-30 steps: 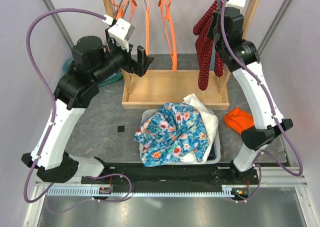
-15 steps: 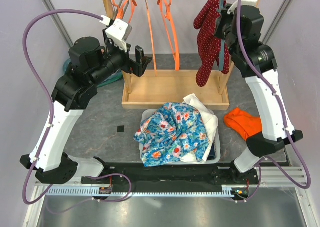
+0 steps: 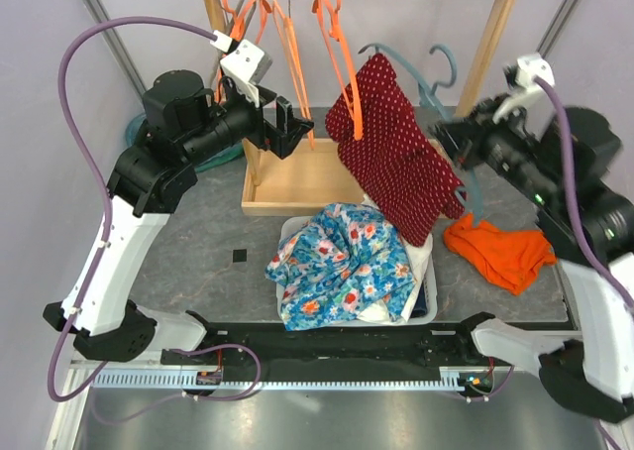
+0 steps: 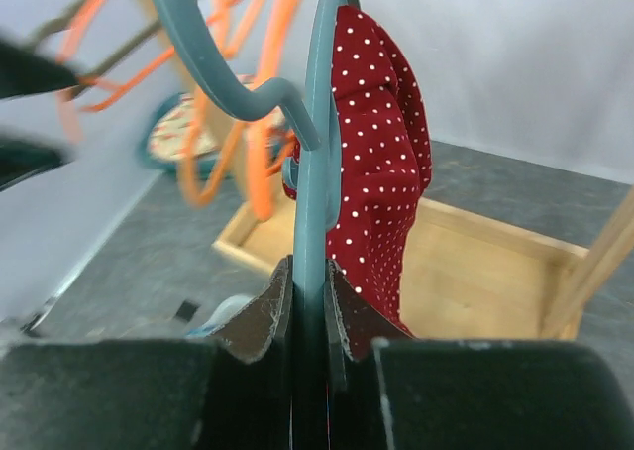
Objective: Remove the skirt from the hanger
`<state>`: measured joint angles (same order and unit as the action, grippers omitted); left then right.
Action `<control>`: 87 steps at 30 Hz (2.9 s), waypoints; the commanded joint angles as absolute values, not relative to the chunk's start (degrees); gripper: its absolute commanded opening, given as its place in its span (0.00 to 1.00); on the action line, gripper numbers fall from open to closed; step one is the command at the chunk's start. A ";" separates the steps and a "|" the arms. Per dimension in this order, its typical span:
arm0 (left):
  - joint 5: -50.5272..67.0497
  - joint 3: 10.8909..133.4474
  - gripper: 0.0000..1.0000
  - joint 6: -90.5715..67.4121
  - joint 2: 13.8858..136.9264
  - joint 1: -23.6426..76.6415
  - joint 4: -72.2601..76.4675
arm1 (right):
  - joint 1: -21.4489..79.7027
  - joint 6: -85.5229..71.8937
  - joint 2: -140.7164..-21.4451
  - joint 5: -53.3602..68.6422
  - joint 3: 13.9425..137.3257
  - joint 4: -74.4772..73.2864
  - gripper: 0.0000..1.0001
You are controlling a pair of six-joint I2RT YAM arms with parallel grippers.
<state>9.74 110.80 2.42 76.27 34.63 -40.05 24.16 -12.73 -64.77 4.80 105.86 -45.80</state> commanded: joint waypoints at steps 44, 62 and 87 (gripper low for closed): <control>38.67 123.00 0.02 2.02 81.65 35.60 -42.09 | 25.75 -11.96 -50.54 9.60 99.23 -42.62 0.00; 47.98 134.31 0.02 -3.95 78.31 34.89 -43.68 | 25.75 -15.82 -61.43 -18.64 99.05 -49.67 0.00; 14.61 98.66 0.02 26.08 81.74 58.70 -49.22 | 20.75 -15.20 -85.60 -12.22 124.98 -44.22 0.00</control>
